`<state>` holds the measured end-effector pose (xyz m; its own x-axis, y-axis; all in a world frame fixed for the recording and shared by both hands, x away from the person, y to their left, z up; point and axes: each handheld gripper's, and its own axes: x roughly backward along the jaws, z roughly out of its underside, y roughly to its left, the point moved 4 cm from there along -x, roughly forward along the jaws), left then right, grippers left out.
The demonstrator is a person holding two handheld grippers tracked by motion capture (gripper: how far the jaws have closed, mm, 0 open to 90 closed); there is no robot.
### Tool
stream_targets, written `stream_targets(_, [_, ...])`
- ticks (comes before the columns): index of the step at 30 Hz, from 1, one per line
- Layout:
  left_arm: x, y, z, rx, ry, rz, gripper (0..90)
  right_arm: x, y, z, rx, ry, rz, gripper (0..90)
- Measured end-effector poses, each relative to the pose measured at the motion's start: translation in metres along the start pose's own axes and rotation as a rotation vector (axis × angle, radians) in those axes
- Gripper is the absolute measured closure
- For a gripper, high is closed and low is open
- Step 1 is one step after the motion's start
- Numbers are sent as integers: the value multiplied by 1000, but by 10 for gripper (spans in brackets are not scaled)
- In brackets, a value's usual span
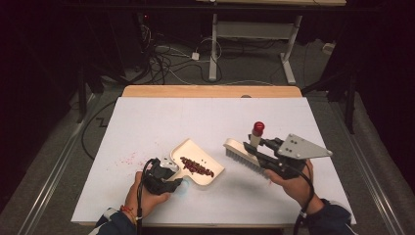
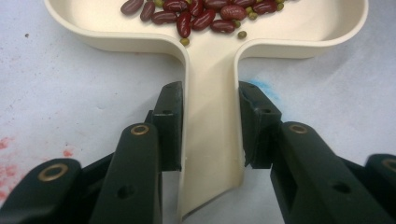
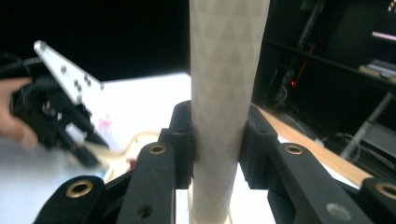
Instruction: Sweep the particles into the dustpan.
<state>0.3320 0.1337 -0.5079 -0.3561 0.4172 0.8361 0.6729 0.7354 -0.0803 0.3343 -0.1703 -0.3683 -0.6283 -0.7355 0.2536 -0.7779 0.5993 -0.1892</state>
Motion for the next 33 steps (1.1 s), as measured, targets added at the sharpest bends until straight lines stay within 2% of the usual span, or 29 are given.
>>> stream_targets(2, [0,1,-1,-5,-2,-1,634,12,-5,6,12,20,11,700])
stream_targets(5, [1,2,-2,-5,-5,-1,634,25,-11,17,-2,47,19,700])
stream_targets(13, [0,3,-5,-13,-5,-3,634,41,-17,35,-25,88,51,700])
stream_targets(21, [-1,5,-7,-11,-10,-6,635,44,-19,46,-37,126,58,700])
stream_targets(30, [0,7,-6,-1,-14,-12,634,42,-17,53,-44,151,29,700])
stream_targets(33, [1,9,-7,1,-20,-26,634,41,-17,53,-38,150,23,700])
